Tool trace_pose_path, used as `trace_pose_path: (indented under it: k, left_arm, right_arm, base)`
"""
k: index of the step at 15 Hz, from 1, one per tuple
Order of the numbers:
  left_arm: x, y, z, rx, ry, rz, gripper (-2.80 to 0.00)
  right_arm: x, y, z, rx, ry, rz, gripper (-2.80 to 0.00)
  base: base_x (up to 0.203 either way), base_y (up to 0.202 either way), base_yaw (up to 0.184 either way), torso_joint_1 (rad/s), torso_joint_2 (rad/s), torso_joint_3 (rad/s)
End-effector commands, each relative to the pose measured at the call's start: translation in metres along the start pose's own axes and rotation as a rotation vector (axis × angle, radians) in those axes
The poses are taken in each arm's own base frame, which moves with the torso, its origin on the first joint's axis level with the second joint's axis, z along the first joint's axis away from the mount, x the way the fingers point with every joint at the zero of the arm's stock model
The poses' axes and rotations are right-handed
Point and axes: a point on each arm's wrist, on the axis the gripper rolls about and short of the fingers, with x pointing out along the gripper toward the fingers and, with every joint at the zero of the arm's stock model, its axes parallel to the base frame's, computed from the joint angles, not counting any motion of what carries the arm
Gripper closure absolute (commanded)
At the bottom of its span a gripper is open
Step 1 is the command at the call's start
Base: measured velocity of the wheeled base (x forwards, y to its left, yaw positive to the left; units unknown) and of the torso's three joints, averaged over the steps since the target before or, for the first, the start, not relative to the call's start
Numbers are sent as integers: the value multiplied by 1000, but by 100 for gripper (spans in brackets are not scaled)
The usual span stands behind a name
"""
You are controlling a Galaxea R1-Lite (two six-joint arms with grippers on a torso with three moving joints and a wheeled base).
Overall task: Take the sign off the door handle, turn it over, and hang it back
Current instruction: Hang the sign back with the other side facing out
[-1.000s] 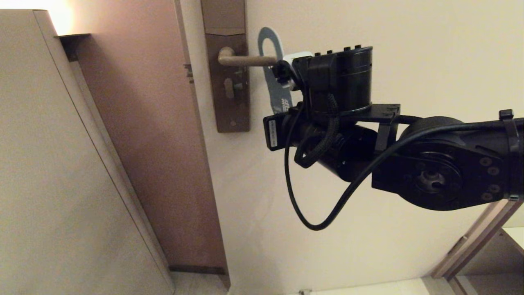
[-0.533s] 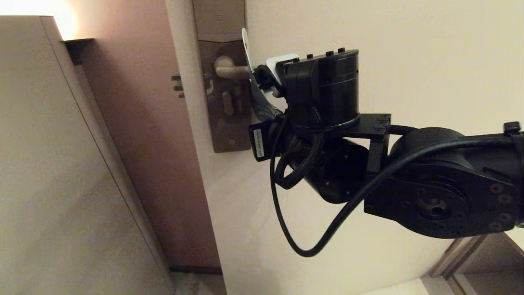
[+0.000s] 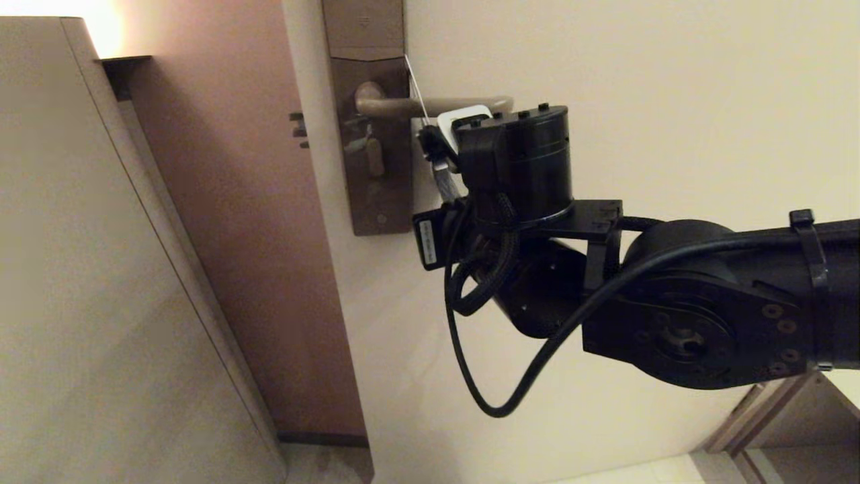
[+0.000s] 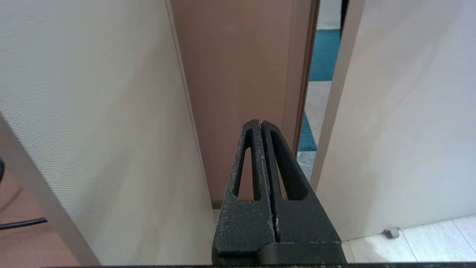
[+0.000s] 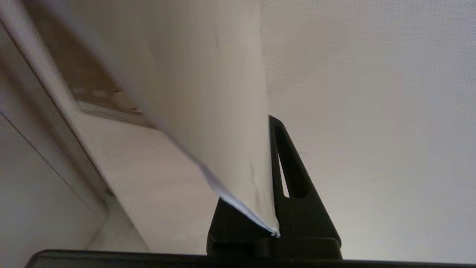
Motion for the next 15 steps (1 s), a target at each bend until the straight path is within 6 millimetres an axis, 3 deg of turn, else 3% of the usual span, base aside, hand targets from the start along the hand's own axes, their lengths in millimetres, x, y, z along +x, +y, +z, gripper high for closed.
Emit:
trace_pose_path:
  k: [1,7,8,15]
  left_arm:
    - [0,0,0,2,2,-1,0]
    - [0,0,0,0,-1,-1,0]
    - [0,0,0,0,1,-1,0]
    - [0,0,0,0,2,-1,0]
  right_arm:
    - [-3,-3,-2,-6,10,-4,0]
    - [-13,-11,-8,-21,29,-5,0]
    - [-14,-12,-9,-23,32,-4,-280]
    - [-21,-19,-12,-32,45,-8,-280]
  base:
    - [0,0,0,0,0,0]
    - [0,0,0,0,0,0]
    - [0,0,0,0,0,0]
    - [0,0,0,0,0,0]
